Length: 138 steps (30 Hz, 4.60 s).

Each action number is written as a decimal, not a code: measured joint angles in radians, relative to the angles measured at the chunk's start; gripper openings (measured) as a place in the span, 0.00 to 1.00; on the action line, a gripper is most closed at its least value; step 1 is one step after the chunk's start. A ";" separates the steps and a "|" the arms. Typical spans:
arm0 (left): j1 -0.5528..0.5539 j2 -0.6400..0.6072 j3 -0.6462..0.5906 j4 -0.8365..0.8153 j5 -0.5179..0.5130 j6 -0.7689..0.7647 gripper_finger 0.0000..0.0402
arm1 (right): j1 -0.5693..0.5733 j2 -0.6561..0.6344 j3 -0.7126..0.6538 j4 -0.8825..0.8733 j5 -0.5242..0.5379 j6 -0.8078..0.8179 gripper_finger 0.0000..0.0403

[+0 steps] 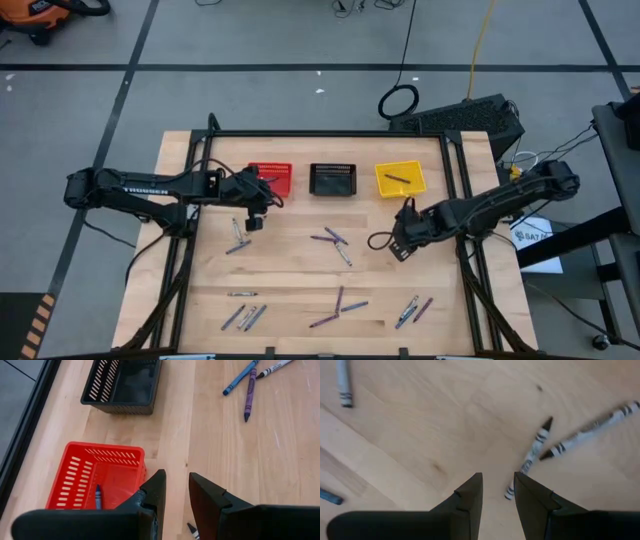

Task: Sort crayons
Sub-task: Put the black crayon into the black basket

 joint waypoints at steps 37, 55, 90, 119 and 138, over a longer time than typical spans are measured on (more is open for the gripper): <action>-0.041 0.000 0.000 -0.001 0.004 0.000 0.21 | 0.087 0.276 -0.006 -0.009 0.047 0.071 0.24; -0.041 0.000 0.000 0.000 0.004 0.000 0.21 | 0.086 0.263 -0.105 0.144 -0.015 0.123 0.02; -0.143 0.000 -0.001 -0.132 0.156 -0.260 0.21 | -0.265 0.232 0.193 0.380 0.178 -0.632 0.00; -0.475 0.000 -0.001 -0.217 0.272 -0.841 0.21 | -0.544 0.399 0.193 0.770 0.071 -1.230 0.00; -0.730 0.000 -0.001 -0.234 0.278 -1.338 0.21 | -0.585 0.469 0.193 0.804 0.025 -1.320 0.02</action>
